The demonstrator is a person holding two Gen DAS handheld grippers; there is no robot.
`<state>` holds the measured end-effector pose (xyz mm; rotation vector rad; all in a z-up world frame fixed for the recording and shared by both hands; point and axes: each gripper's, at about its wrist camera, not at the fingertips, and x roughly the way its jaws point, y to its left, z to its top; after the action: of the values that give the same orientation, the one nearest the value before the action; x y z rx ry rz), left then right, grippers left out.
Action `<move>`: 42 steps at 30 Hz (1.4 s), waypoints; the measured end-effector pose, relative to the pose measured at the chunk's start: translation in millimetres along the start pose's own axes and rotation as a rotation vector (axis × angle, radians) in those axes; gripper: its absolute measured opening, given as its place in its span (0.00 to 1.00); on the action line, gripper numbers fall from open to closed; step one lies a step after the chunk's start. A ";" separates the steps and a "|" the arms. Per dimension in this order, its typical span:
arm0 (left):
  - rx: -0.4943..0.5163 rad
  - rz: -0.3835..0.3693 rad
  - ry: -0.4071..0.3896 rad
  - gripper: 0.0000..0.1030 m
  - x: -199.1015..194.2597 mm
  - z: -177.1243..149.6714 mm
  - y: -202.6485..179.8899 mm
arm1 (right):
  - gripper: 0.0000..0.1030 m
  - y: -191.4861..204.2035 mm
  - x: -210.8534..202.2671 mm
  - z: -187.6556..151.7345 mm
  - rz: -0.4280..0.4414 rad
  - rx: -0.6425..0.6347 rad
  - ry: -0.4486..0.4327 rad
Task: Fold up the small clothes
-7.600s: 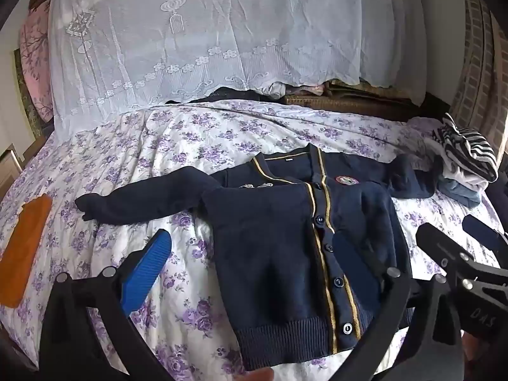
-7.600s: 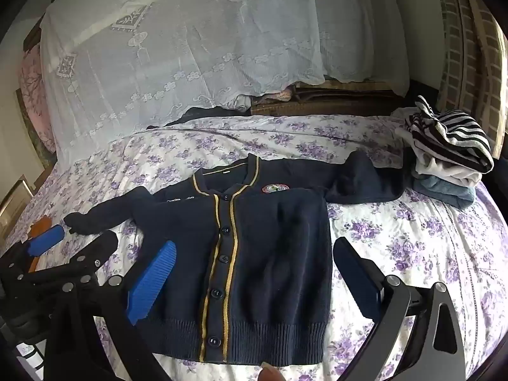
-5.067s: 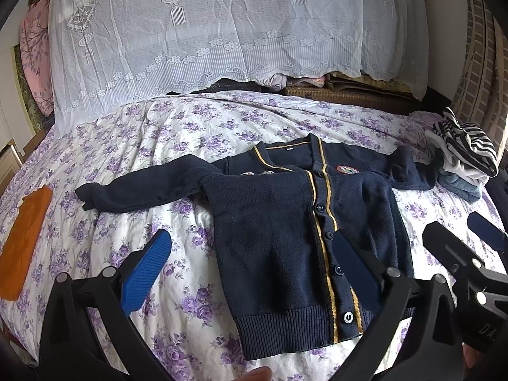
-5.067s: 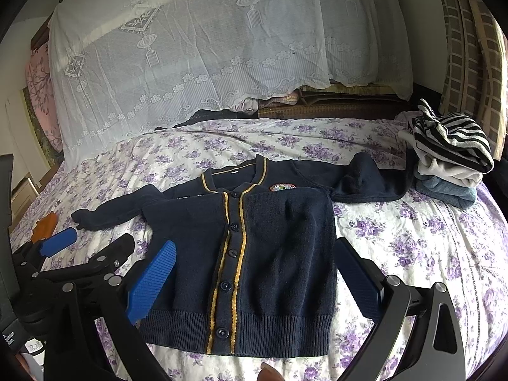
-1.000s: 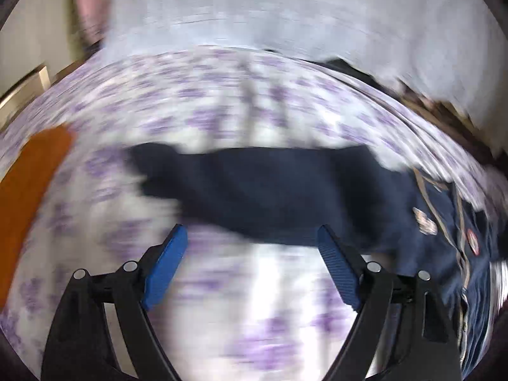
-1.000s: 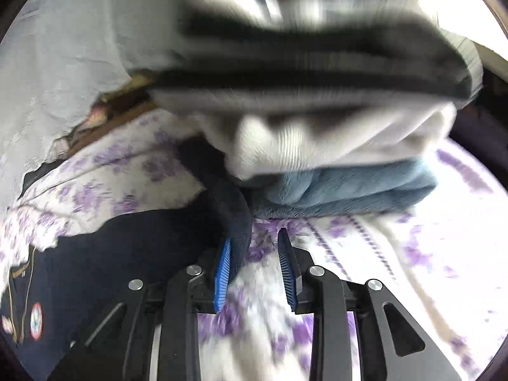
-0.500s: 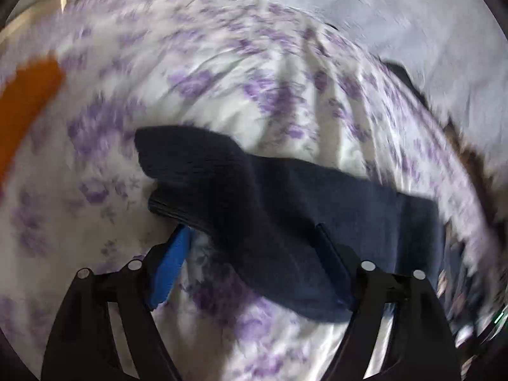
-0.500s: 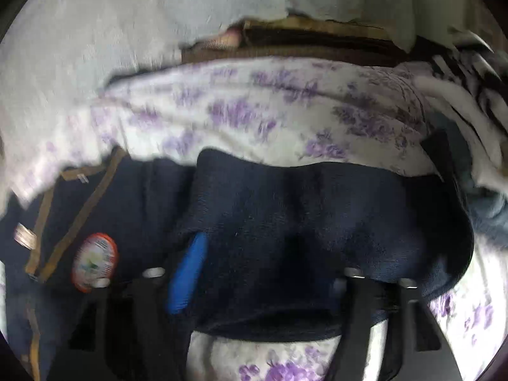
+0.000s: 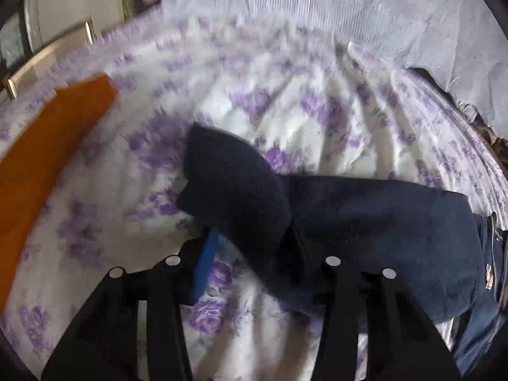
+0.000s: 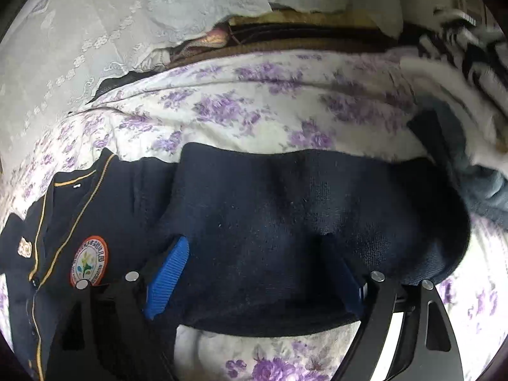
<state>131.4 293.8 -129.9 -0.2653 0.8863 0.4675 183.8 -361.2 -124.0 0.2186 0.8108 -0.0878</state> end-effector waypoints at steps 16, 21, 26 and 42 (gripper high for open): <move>0.283 -0.007 0.012 0.87 -19.0 -19.2 -168.7 | 0.86 93.4 21.3 8.9 0.034 -0.237 0.071; 0.312 0.034 -0.042 0.94 -25.3 -38.8 -187.6 | 0.87 69.0 2.9 10.6 0.059 -0.124 -0.011; 0.414 -0.145 -0.136 0.95 -75.6 -54.8 -240.2 | 0.88 86.2 -9.9 5.9 0.099 -0.187 -0.032; 0.543 -0.199 0.012 0.96 -27.0 -96.9 -276.6 | 0.64 -26.9 -38.0 -1.2 -0.057 0.114 -0.141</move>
<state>188.1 6.4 -158.9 0.1415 0.9533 0.0310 152.5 -387.3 -101.5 0.2939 0.6719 -0.2010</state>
